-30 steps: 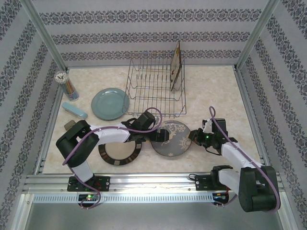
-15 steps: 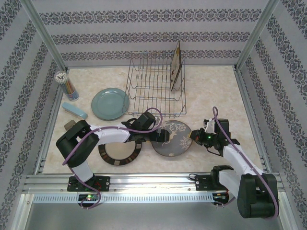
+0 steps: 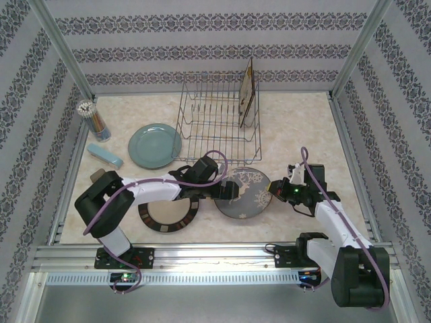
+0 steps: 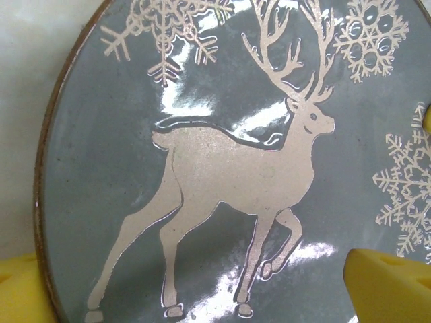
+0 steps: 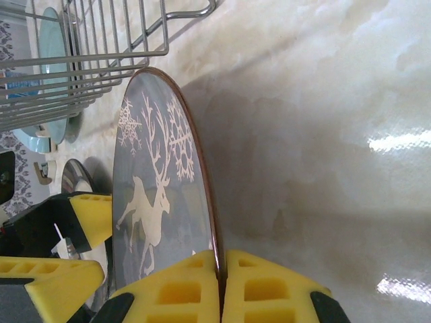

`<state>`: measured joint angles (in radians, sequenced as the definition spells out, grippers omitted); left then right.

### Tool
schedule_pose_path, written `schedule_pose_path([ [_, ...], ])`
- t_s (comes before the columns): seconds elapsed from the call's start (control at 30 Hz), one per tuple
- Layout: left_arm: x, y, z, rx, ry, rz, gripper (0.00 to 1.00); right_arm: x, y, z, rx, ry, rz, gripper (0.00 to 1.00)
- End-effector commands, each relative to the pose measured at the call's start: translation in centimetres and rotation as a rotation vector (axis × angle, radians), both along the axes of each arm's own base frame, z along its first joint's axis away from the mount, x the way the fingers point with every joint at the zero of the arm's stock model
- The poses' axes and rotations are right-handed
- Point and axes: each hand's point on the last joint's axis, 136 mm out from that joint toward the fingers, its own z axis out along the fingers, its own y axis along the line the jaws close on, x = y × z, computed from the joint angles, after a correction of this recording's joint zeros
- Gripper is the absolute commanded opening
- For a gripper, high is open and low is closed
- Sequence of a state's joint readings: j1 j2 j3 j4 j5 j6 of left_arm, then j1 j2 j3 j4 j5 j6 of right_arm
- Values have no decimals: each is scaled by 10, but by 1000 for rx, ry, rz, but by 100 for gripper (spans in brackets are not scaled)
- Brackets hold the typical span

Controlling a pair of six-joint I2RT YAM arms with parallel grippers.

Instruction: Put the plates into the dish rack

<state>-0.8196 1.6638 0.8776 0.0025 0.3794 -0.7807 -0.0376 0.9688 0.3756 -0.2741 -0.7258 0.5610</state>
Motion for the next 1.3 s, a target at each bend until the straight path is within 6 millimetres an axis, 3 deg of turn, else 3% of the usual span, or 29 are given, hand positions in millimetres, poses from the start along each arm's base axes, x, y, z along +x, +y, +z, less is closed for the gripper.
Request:
schedule_pose_path([
  [0.0, 4, -10, 32, -29, -91, -36, 100, 9, 3, 26, 14, -99, 35, 0],
  [0.37, 3, -7, 29, -16, -93, -37, 100, 11, -4, 31, 23, -116, 15, 0],
  [0.87, 8, 3, 38, 12, -128, -29, 100, 14, -17, 35, -26, -82, -37, 0],
  [1.27, 9, 7, 39, 12, -129, -21, 100, 16, -42, 51, -83, -85, -122, 0],
])
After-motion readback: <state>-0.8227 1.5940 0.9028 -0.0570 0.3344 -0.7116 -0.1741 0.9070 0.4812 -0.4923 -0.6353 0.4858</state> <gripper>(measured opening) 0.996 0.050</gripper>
